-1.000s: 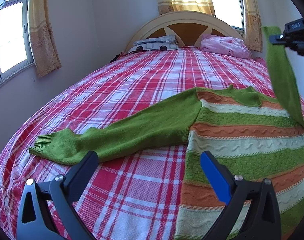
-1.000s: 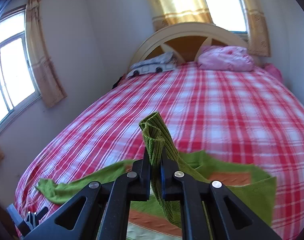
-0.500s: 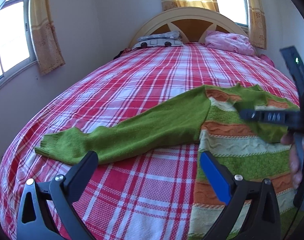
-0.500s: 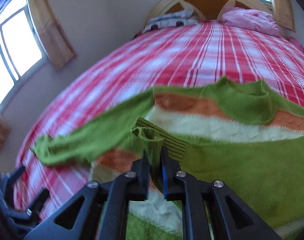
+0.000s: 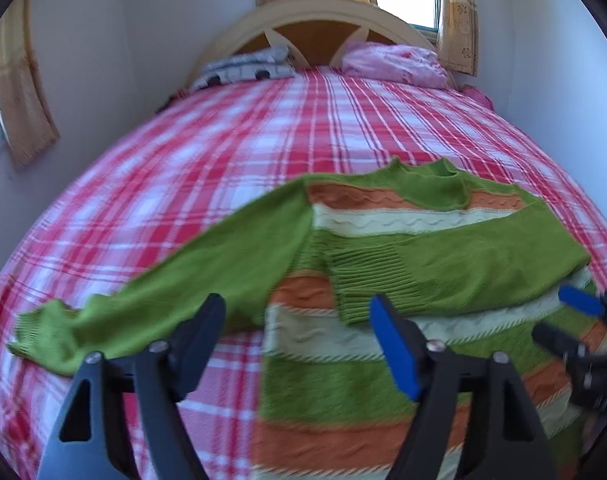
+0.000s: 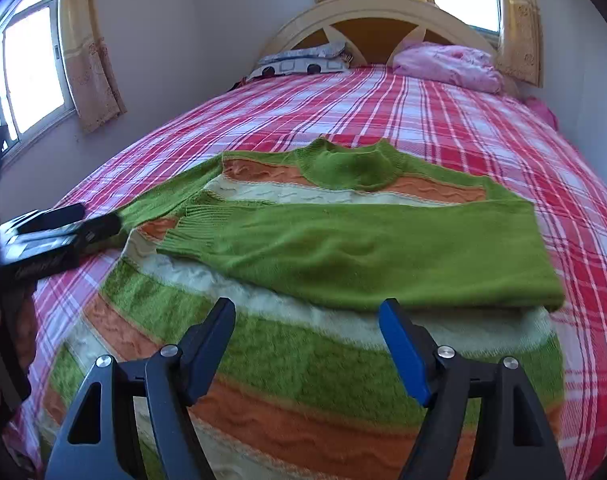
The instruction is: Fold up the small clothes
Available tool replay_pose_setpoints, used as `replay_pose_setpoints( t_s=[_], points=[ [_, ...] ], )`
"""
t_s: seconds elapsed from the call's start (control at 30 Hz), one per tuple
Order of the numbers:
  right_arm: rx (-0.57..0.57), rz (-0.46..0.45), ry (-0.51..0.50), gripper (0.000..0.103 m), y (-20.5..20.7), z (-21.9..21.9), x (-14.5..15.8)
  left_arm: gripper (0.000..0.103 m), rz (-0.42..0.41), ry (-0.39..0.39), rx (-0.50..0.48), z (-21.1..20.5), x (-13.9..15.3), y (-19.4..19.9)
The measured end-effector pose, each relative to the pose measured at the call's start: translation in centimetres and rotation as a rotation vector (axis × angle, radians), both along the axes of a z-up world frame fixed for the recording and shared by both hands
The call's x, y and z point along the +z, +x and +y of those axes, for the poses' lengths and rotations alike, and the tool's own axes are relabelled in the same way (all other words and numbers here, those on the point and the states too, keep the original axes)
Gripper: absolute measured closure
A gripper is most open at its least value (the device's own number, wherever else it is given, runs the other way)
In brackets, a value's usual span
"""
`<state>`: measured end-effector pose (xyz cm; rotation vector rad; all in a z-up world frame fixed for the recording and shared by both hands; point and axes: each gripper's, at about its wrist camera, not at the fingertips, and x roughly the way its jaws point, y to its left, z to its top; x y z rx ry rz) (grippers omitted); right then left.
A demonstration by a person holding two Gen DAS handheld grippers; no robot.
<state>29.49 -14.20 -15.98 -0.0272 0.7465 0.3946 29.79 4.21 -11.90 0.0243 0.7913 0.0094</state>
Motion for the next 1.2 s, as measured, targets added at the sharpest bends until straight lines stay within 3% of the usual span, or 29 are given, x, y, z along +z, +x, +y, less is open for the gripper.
replay_pose_setpoints(
  t_s=[0.1,0.2,0.37,0.5,0.83,1.1,1.2],
  points=[
    [-0.001,-0.018,-0.014,0.028,-1.2,-0.3,-0.7,0.047,0.064,-0.082,-0.006,-0.7,-1.6,2.0],
    [0.007,-0.043,0.010,0.028,-1.7,-0.7,-0.5,0.050,0.119,-0.124,-0.017,-1.4,-3.0,3.4],
    [0.001,-0.045,0.025,0.028,-1.7,-0.9,-1.0,0.065,0.174,-0.209,-0.012,-1.5,-4.6,4.6],
    [-0.014,-0.018,0.062,0.028,-1.3,-1.6,-1.4,0.095,0.151,-0.210,0.002,-1.7,-4.6,4.4],
    [-0.035,-0.006,0.071,0.028,-1.2,-1.9,-1.7,0.098,0.009,-0.155,-0.040,-0.8,-0.8,2.2],
    [-0.046,0.008,0.066,0.028,-1.1,-1.9,-1.9,0.097,0.063,-0.098,-0.016,-0.4,-4.0,3.0],
    [-0.050,-0.034,0.131,0.028,-1.7,-3.1,-0.8,0.097,0.052,-0.076,-0.010,-0.4,-4.1,2.9]
  ],
)
